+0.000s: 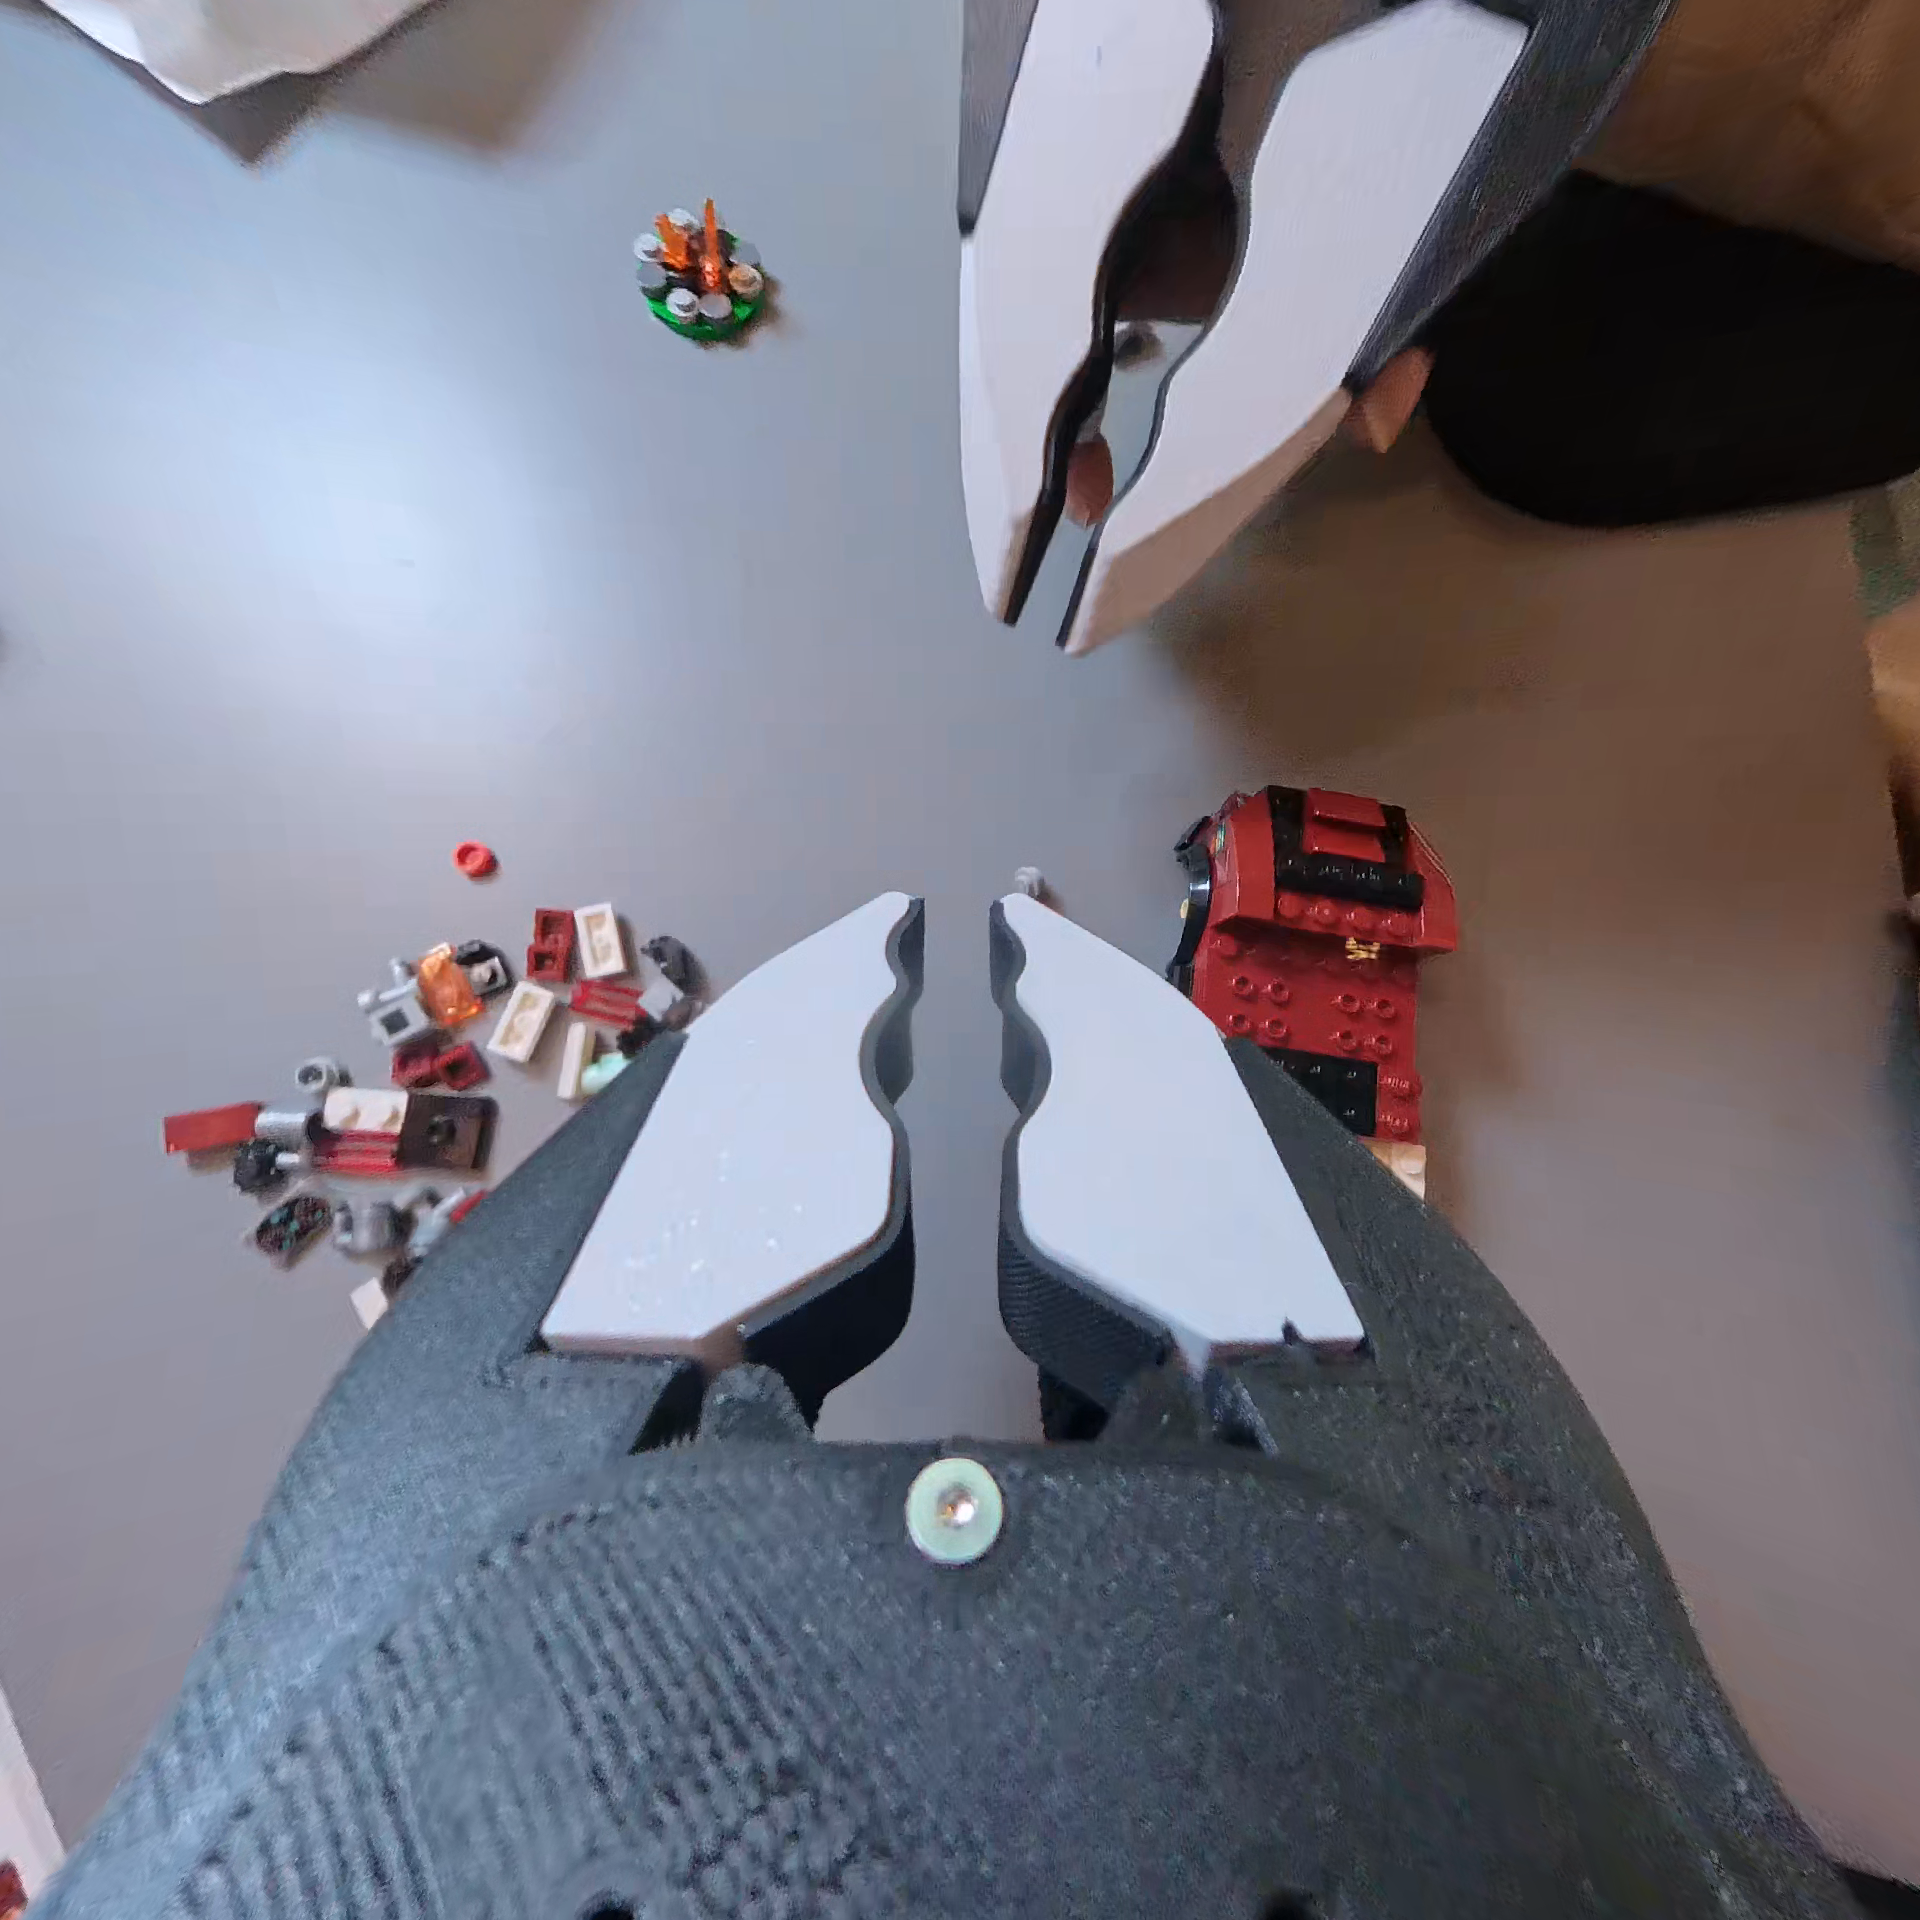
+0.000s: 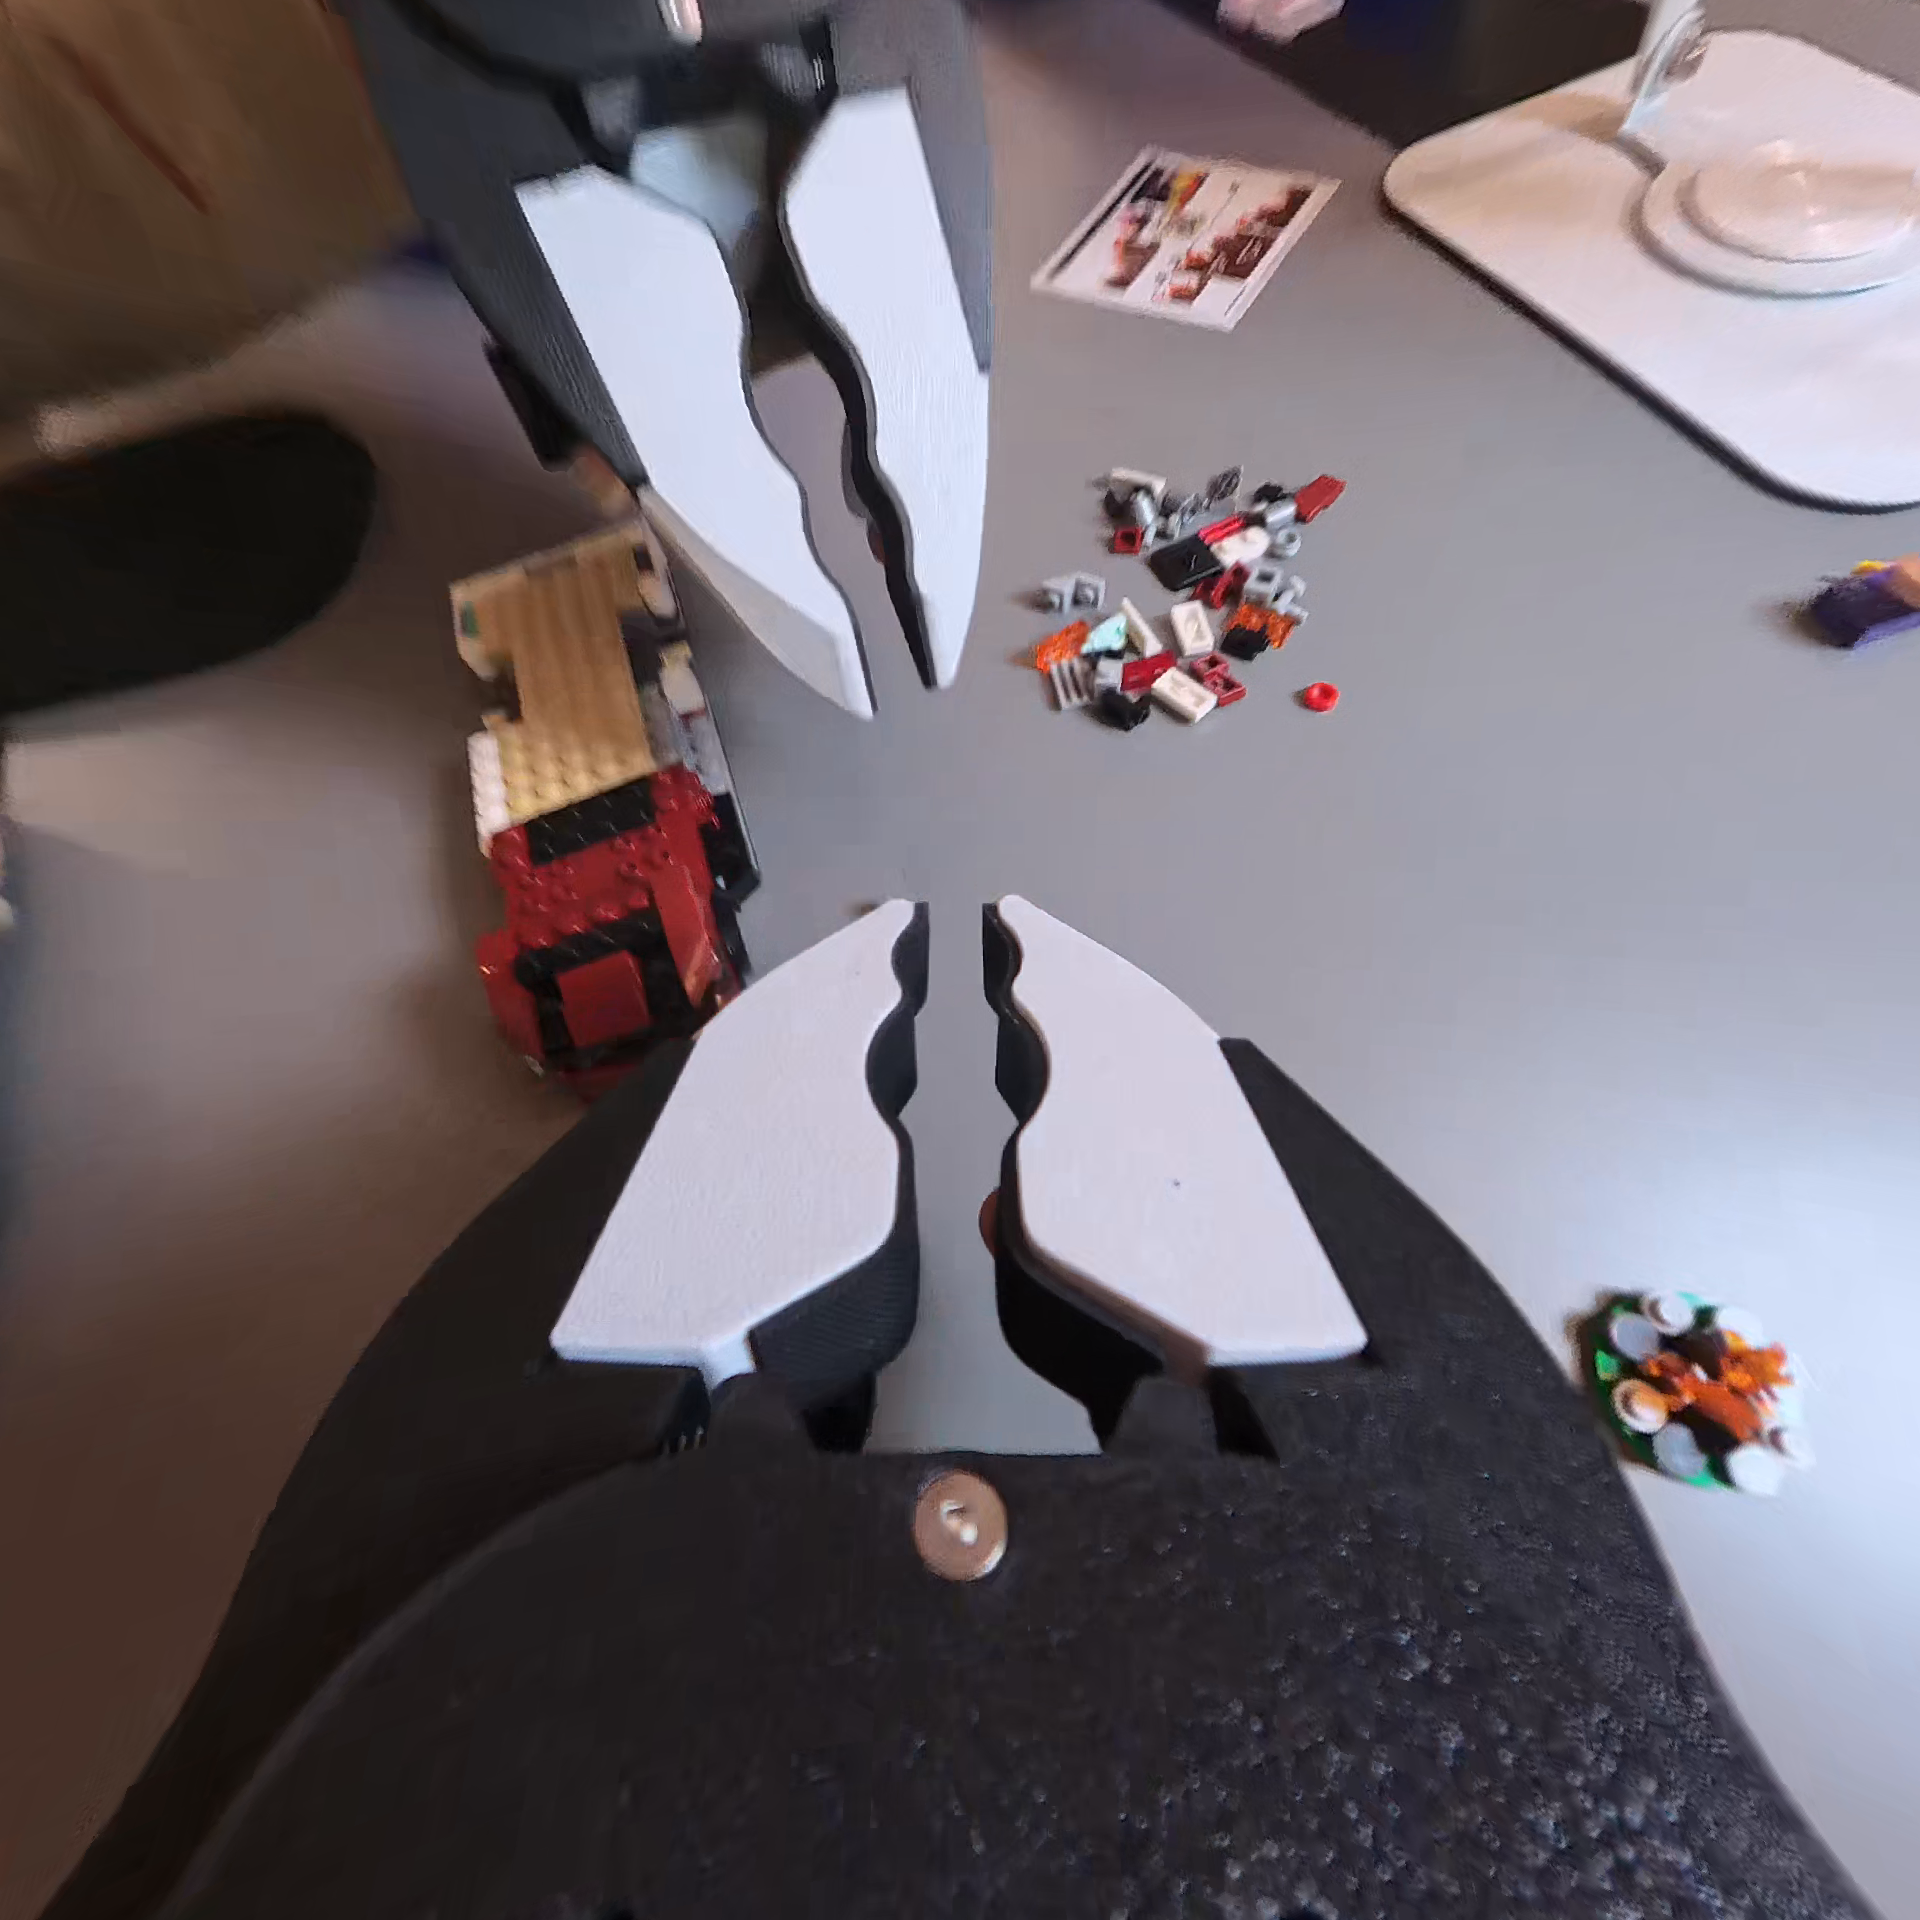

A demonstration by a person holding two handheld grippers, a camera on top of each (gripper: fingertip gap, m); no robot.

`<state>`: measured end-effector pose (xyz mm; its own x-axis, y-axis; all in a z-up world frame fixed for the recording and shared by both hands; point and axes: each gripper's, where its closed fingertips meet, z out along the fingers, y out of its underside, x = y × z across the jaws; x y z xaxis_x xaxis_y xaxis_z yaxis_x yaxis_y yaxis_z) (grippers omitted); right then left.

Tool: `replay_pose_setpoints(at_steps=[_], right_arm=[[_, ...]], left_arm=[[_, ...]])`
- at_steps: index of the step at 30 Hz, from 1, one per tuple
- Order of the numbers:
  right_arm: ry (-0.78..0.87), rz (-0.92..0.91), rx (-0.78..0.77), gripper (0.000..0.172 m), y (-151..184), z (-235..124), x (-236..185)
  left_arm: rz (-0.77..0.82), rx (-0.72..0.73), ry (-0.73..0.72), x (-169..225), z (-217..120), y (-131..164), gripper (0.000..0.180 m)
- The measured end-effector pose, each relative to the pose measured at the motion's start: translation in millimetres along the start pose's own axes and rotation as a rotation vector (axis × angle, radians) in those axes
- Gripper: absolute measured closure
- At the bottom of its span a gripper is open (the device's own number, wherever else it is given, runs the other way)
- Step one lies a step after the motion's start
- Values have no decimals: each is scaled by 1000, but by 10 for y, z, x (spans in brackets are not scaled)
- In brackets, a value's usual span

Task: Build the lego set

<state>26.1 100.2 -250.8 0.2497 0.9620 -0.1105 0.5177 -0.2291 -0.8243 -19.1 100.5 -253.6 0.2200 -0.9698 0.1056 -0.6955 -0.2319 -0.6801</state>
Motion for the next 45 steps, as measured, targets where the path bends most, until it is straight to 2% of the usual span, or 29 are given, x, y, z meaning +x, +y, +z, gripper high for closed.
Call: replay_pose_setpoints(at_steps=[3, 6, 10, 13, 16, 20, 27, 31, 45], right_arm=[[-19, -199, -123, 165, 128, 202, -127], [-49, -374, -212, 160, 233, 321, -180], [-120, -468, -239, 160, 223, 393, -197], [-155, -496, -254, 160, 197, 449, -194], [-161, -524, -306, 164, 251, 485, -164], [-170, -541, -292, 171, 246, 470, -202], [-171, -585, -338, 171, 330, 423, -239], [-177, -540, -290, 171, 220, 424, -239], [-187, -571, -384, 171, 345, 406, -223]], left_arm=[[-33, 127, -89, 96, -142, 37, 166], [-60, 200, -131, 284, -300, 148, 155], [-62, 147, -152, 506, -346, 456, 125], [-14, 71, -159, 607, -264, 644, 116], [15, 43, -157, 626, -219, 699, 114], [32, 39, -173, 591, -219, 718, 115], [33, 52, -180, 577, -222, 723, 117], [36, 52, -188, 577, -236, 719, 117], [36, 63, -183, 595, -250, 713, 117]])
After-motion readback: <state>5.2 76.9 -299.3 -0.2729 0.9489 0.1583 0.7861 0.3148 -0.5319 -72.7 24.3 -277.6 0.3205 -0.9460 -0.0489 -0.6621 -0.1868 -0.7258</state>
